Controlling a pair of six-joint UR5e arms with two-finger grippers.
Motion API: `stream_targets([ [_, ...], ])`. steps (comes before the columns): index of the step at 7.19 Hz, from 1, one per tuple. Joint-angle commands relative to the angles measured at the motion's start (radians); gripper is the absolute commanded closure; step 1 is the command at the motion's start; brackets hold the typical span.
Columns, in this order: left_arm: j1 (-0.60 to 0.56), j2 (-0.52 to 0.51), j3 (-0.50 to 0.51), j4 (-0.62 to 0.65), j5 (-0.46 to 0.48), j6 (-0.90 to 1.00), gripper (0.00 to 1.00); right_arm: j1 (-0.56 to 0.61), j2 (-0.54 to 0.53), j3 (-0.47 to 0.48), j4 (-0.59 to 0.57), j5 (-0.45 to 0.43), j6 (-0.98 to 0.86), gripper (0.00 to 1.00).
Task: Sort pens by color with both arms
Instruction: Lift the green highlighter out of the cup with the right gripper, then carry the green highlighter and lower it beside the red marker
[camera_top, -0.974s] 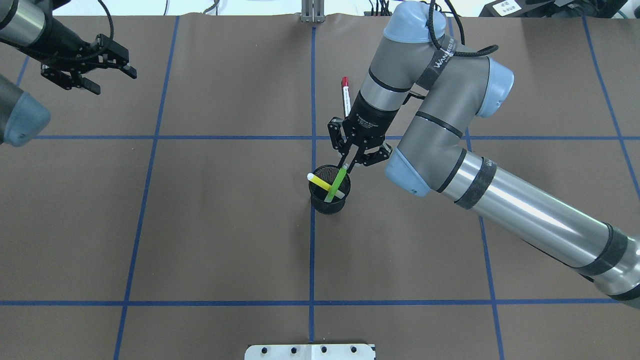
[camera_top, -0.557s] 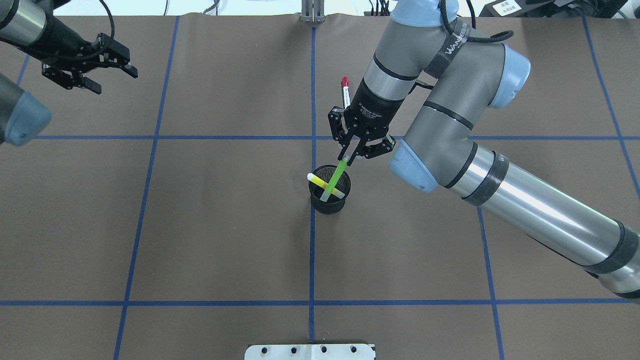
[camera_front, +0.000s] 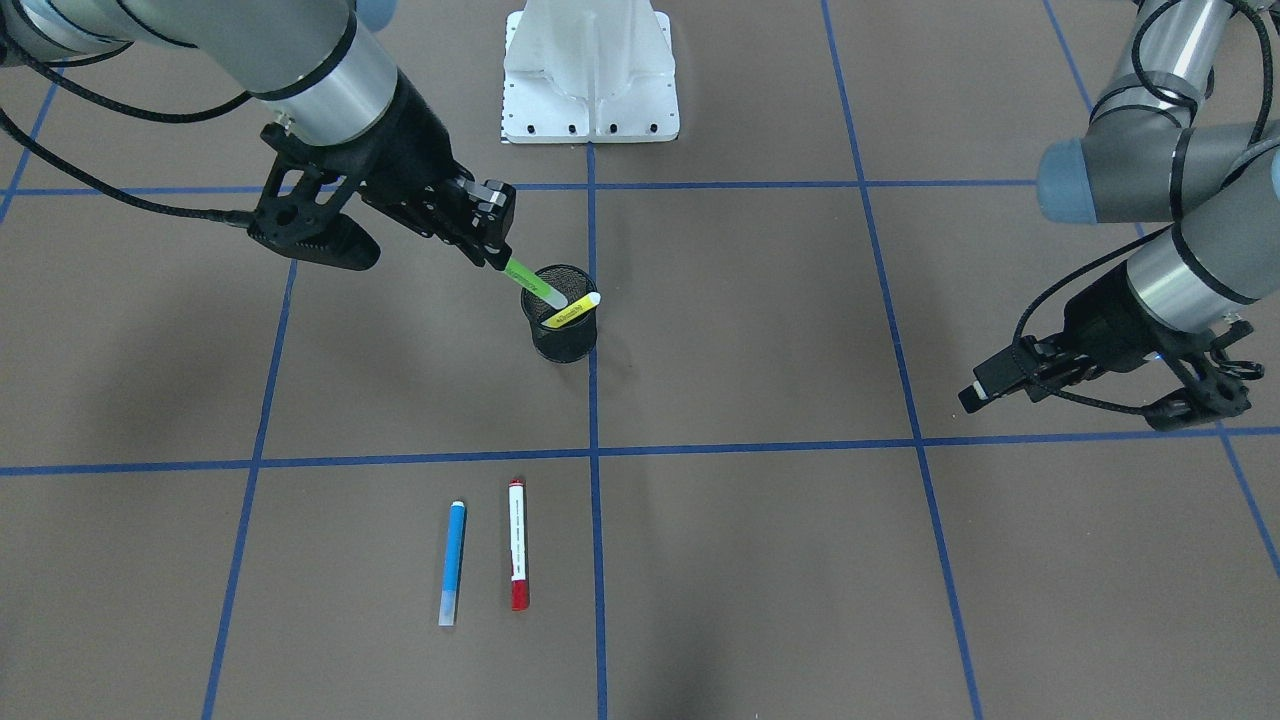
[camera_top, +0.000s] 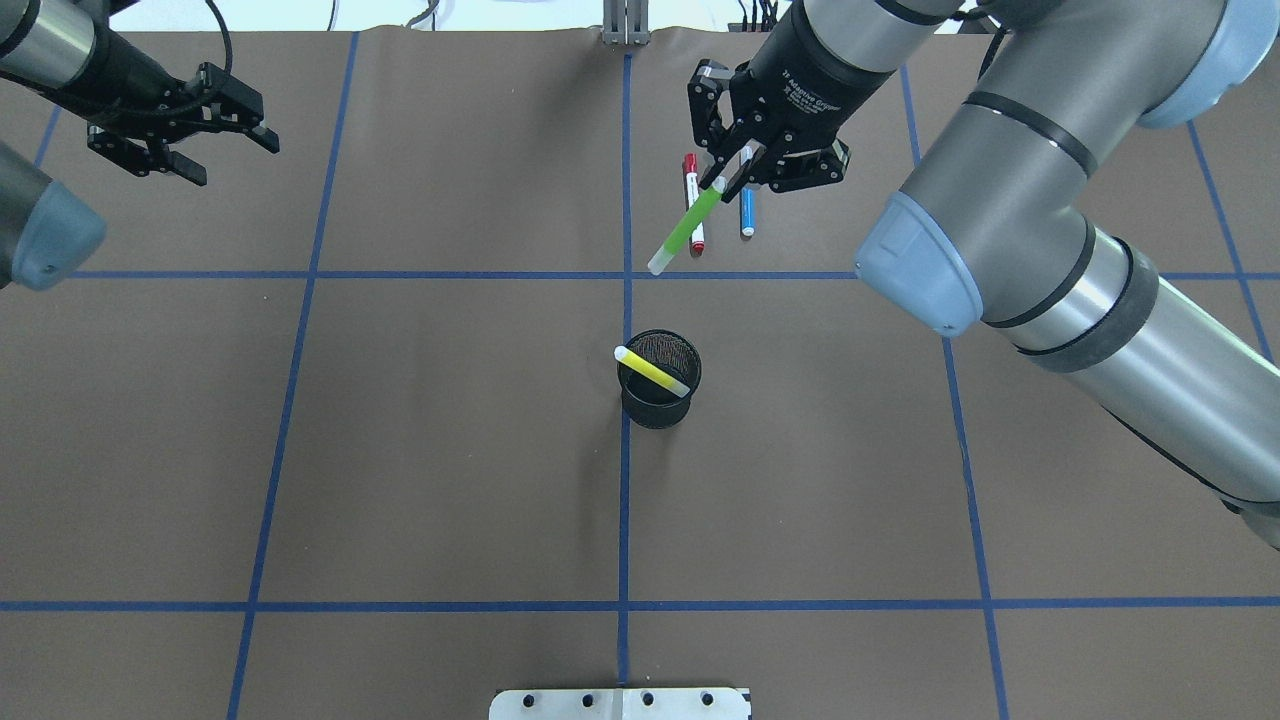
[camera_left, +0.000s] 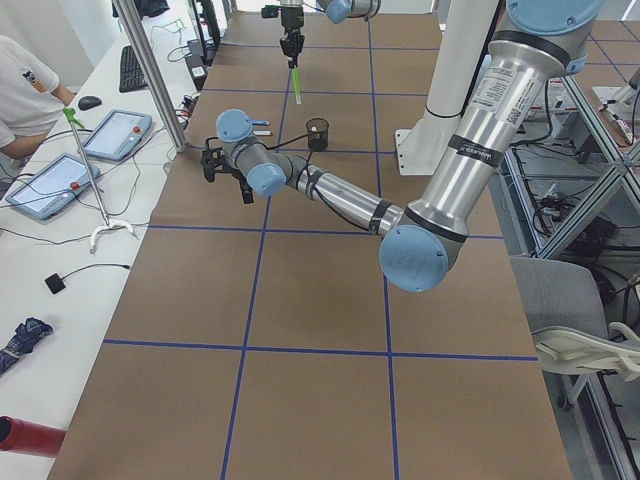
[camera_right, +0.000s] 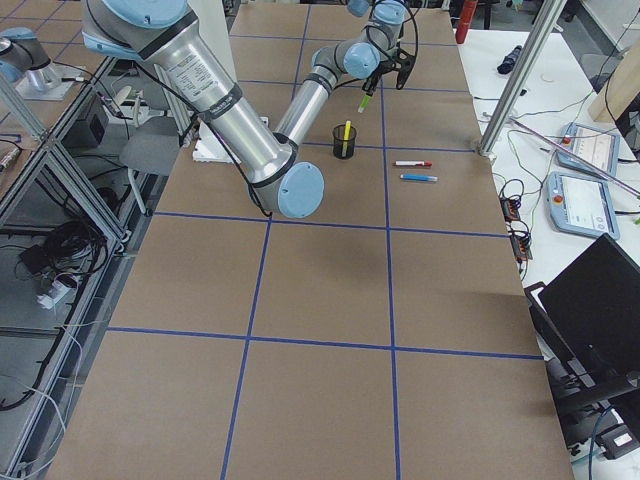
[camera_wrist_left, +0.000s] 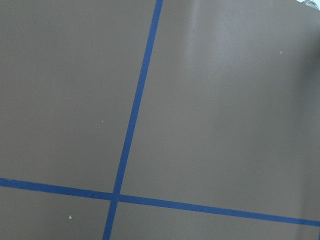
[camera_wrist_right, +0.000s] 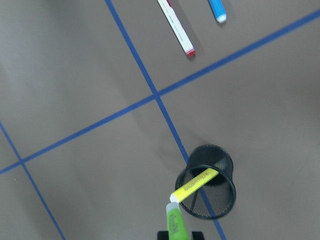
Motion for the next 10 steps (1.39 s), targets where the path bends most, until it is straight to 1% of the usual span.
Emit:
stream_targets([
  [1,-0.009,0.025,-0.054,0.003,0.0,0.002,0.01,-0.063,0.024,0.012,-0.001,-0.305,-0.057,1.0],
  [2,-0.012,0.092,-0.123,0.008,0.002,0.005,0.01,-0.158,0.035,0.011,-0.003,-0.537,-0.059,1.0],
  [3,-0.022,0.13,-0.158,0.011,0.002,0.01,0.01,-0.194,0.061,0.0,-0.001,-0.652,-0.058,1.0],
  [4,-0.022,0.157,-0.183,0.011,0.0,0.01,0.01,-0.258,0.117,-0.082,0.003,-0.851,-0.056,1.0],
  [5,-0.022,0.179,-0.203,0.011,0.0,0.01,0.01,-0.319,0.115,-0.128,0.025,-1.03,-0.061,1.0],
  [6,-0.022,0.18,-0.202,0.011,0.0,0.01,0.01,-0.326,0.119,-0.221,0.14,-1.091,-0.061,1.0],
  [7,-0.02,0.179,-0.202,0.011,0.002,0.01,0.01,-0.332,0.125,-0.357,0.264,-1.189,-0.061,1.0],
  [8,-0.02,0.179,-0.202,0.011,0.002,0.01,0.01,-0.335,0.18,-0.544,0.439,-1.208,-0.083,1.0],
  [9,-0.02,0.179,-0.202,0.011,0.002,0.008,0.01,-0.344,0.188,-0.602,0.466,-1.218,-0.1,1.0],
  [10,-0.02,0.179,-0.203,0.011,0.002,0.01,0.01,-0.356,0.193,-0.639,0.473,-1.219,-0.128,1.0],
])
